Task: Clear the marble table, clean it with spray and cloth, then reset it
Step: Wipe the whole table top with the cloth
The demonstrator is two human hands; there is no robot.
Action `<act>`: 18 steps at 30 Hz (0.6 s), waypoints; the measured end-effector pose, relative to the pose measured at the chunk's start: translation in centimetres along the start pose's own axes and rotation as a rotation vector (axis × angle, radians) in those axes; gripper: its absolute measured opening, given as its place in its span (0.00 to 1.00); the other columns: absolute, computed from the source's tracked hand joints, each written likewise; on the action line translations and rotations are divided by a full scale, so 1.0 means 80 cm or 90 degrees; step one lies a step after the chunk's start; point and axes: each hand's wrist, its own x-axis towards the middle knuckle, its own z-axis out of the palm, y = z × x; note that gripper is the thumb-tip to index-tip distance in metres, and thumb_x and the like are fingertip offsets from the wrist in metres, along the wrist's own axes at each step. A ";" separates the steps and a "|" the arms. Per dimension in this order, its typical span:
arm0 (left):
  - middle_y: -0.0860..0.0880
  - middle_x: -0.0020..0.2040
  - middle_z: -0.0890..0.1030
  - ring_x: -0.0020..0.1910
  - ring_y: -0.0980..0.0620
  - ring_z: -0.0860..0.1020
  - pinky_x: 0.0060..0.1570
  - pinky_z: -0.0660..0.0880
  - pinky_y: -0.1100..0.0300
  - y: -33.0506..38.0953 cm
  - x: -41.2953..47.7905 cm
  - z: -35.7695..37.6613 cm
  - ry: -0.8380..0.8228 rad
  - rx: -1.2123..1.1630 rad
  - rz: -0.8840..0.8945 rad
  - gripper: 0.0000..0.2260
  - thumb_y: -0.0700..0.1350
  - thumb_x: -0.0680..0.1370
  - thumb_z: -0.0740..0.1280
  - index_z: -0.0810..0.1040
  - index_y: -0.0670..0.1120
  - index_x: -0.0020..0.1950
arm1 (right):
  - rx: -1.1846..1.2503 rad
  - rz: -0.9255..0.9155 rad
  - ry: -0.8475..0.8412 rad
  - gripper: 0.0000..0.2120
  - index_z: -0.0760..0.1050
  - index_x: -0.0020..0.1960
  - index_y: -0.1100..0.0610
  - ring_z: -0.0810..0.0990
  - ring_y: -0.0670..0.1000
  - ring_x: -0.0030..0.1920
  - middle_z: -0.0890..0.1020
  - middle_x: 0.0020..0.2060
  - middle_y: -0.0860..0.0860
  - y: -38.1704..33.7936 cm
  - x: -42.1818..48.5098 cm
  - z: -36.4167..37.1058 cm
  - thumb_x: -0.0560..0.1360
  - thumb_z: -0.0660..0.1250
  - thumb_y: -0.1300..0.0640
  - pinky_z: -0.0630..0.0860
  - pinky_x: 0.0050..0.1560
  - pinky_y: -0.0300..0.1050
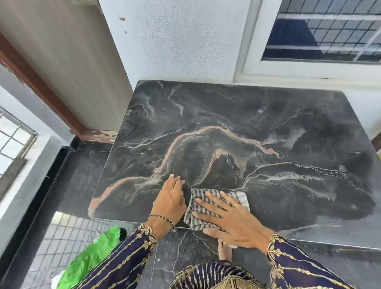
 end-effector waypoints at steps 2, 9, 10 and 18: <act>0.42 0.70 0.71 0.75 0.45 0.61 0.74 0.56 0.60 0.005 0.010 0.004 -0.008 -0.004 0.006 0.18 0.36 0.78 0.59 0.71 0.39 0.68 | -0.006 -0.020 -0.014 0.26 0.45 0.82 0.35 0.42 0.50 0.83 0.48 0.83 0.42 0.018 0.007 -0.006 0.85 0.45 0.35 0.42 0.80 0.57; 0.45 0.59 0.78 0.63 0.46 0.73 0.64 0.67 0.59 0.032 0.067 0.010 -0.065 -0.029 -0.001 0.13 0.39 0.77 0.63 0.75 0.41 0.61 | 0.025 0.029 -0.018 0.27 0.46 0.81 0.32 0.33 0.46 0.82 0.41 0.82 0.38 0.113 0.055 -0.030 0.83 0.41 0.31 0.33 0.80 0.53; 0.45 0.59 0.78 0.63 0.46 0.73 0.63 0.67 0.60 0.036 0.081 0.012 -0.078 -0.025 -0.002 0.13 0.40 0.77 0.62 0.75 0.41 0.61 | 0.027 0.039 -0.018 0.27 0.43 0.81 0.31 0.32 0.45 0.81 0.40 0.82 0.37 0.131 0.065 -0.034 0.83 0.41 0.31 0.31 0.79 0.52; 0.47 0.69 0.72 0.66 0.47 0.72 0.64 0.70 0.54 0.060 0.212 0.023 -0.109 0.007 -0.009 0.25 0.50 0.76 0.67 0.66 0.46 0.70 | 0.093 0.100 -0.025 0.29 0.34 0.76 0.25 0.29 0.44 0.80 0.35 0.81 0.35 0.257 0.154 -0.062 0.76 0.33 0.23 0.31 0.80 0.54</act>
